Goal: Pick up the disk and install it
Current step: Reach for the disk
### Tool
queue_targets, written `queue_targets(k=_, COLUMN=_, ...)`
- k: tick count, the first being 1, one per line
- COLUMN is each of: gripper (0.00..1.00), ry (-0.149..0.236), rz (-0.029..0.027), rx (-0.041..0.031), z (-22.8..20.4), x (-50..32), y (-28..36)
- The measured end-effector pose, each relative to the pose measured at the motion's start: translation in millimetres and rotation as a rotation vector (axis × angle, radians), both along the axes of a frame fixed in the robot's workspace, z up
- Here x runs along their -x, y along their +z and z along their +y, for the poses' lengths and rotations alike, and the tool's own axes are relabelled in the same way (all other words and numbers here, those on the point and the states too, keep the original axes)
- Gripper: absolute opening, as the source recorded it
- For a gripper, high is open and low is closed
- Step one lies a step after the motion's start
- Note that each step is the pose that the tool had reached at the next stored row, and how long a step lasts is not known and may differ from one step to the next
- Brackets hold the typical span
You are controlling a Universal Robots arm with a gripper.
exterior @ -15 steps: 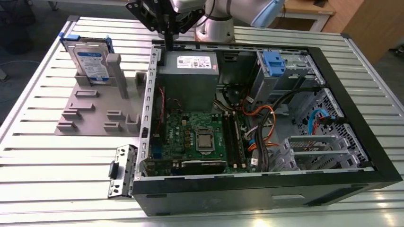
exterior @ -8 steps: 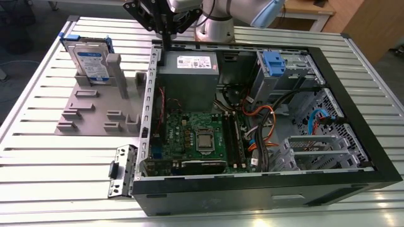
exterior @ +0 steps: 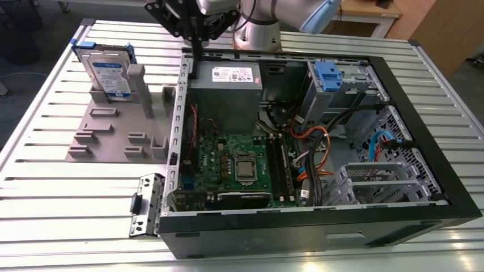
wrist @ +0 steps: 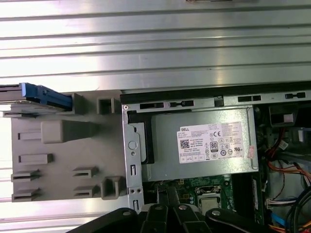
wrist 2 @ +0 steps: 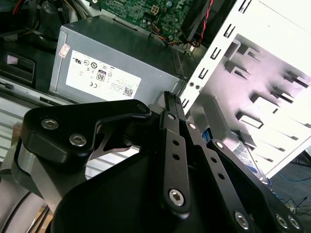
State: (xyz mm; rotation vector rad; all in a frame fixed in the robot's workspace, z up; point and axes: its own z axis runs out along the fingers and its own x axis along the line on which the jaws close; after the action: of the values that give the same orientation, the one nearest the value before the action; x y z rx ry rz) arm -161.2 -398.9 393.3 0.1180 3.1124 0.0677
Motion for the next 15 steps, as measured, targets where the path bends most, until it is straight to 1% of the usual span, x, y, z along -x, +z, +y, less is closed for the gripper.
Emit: queue_targets(k=15, gripper=0.10, ry=0.000, rz=0.0000, rx=0.0000, z=0.0, x=7.4, y=0.0)
